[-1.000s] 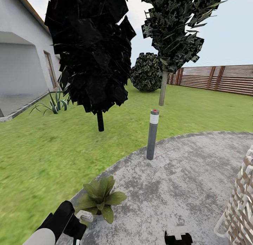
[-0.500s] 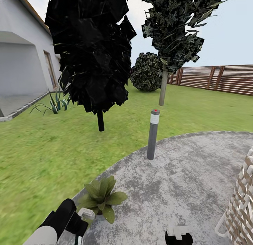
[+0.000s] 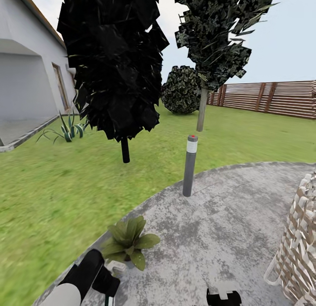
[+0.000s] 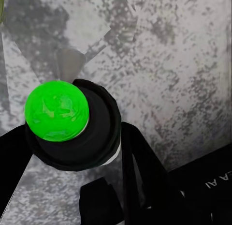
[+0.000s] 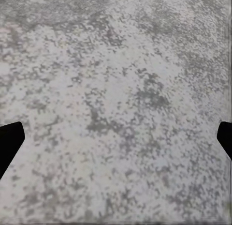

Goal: Pick up the pesticide atomizer in the garden and spray insectifuge to fully cover both potted plants in the garden.

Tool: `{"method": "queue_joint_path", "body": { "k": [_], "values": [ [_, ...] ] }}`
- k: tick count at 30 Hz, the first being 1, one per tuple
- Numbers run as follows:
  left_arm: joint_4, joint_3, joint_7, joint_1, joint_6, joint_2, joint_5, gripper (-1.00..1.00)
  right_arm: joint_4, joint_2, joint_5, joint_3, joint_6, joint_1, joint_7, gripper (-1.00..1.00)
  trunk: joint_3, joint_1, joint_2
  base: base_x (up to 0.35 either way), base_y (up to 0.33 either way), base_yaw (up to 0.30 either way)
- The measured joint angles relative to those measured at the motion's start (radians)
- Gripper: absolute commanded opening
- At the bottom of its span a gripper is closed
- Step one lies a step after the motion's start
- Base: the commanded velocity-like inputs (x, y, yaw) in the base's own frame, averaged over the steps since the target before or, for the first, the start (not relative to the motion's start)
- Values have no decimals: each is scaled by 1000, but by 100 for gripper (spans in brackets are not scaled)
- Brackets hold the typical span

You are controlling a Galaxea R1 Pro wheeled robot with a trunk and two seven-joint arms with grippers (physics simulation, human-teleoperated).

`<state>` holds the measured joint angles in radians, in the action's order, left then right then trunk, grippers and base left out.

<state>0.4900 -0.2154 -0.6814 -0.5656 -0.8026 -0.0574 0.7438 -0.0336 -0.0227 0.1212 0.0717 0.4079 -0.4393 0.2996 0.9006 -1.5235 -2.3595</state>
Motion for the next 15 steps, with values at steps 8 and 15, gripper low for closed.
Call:
{"method": "queue_joint_path", "body": {
  "k": [8, 15],
  "values": [
    [0, 1, 36, 6, 0, 16, 9, -100, 0, 0, 0, 0, 0, 0, 0, 100, 0, 0, 0, 0, 0, -44],
    [-17, -4, 153, 8, -2, 4, -21, -100, 0, -2, 0, 0, 0, 0, 0, 100, 0, 0, 0, 0, 0, 0]
  ]
}}
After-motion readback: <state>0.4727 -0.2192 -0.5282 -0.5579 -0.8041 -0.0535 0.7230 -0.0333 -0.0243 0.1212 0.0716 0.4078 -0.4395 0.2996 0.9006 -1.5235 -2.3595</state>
